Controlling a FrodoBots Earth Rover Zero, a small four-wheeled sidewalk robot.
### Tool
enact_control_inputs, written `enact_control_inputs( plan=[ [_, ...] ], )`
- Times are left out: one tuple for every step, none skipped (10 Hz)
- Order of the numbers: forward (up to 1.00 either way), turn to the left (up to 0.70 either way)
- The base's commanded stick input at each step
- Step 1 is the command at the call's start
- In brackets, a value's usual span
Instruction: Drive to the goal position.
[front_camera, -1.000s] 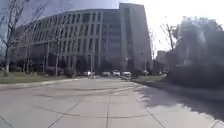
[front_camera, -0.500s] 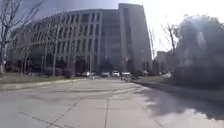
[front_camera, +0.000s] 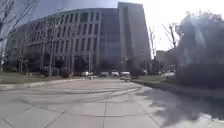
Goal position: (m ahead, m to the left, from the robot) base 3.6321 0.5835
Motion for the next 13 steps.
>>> enact_control_inputs(
  plan=[
    [0.7, 0.0],
    [0.7, 0.0],
    [0.7, 0.0],
    [0.7, 0.0],
    [0.7, 0.0],
    [0.7, 0.0],
    [0.7, 0.0],
    [0.7, 0.0],
    [0.7, 0.0],
    [0.7, 0.0],
    [0.7, 0.0],
    [0.7, 0.0],
    [0.7, 0.0]
  ],
)
